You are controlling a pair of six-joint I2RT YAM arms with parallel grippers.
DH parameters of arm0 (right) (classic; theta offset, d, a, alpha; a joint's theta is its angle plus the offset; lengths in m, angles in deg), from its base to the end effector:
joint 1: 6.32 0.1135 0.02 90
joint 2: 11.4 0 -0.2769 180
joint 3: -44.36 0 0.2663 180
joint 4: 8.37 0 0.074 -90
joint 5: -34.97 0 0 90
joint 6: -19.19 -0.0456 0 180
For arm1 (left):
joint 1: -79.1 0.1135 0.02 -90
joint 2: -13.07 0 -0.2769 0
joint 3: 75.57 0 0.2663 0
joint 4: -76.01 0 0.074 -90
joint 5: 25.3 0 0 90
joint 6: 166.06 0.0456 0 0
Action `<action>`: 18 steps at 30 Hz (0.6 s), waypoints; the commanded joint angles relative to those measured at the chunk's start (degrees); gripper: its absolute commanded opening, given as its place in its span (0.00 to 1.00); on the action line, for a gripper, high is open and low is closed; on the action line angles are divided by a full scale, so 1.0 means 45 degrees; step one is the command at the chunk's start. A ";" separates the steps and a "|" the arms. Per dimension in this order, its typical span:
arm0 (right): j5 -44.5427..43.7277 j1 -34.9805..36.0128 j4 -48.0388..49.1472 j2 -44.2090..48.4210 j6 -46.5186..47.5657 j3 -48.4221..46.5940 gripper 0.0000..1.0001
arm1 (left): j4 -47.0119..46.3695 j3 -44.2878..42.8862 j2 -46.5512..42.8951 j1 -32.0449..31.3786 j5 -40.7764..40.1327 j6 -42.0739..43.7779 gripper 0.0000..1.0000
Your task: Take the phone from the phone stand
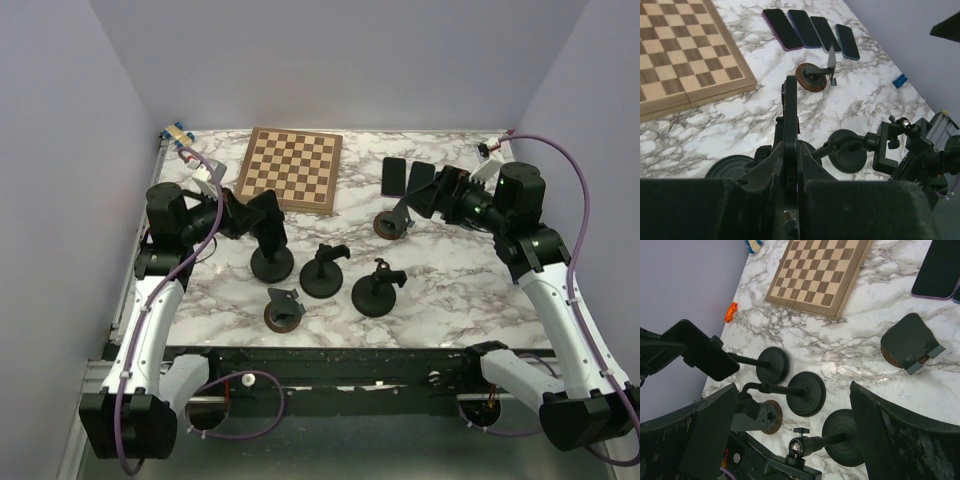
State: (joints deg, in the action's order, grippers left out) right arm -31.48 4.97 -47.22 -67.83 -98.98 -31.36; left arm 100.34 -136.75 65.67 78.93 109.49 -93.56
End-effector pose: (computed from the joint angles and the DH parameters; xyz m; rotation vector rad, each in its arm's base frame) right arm 0.2194 0.0624 0.3934 0.0024 1.9764 0.8497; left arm 0.2174 -0.0328 0.3443 0.2806 1.8424 -0.9313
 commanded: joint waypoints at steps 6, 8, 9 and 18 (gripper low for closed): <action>0.0863 0.0082 -0.0416 -0.0520 -0.0476 -0.1008 1.00 | -0.4233 -0.1625 0.1973 -0.1002 0.2119 -0.0241 0.03; 0.0733 0.0304 -0.0448 -0.0654 -0.0604 -0.1158 1.00 | -0.4332 -0.1536 0.2383 -0.1075 0.2166 -0.0414 0.03; 0.0546 0.0469 -0.0425 -0.0680 -0.0652 -0.1217 1.00 | -0.4419 -0.1427 0.2573 -0.1084 0.2085 -0.0635 0.03; -0.2284 0.4036 0.0390 -0.1695 -0.1221 -0.1595 1.00 | -0.4423 -0.1443 0.3859 -0.1082 0.2164 -0.2113 0.17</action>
State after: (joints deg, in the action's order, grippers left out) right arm -34.28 16.77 -47.39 -72.88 -102.74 -36.12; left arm 84.91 -141.32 83.98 74.41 116.55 -99.96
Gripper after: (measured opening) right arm 0.997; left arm 0.174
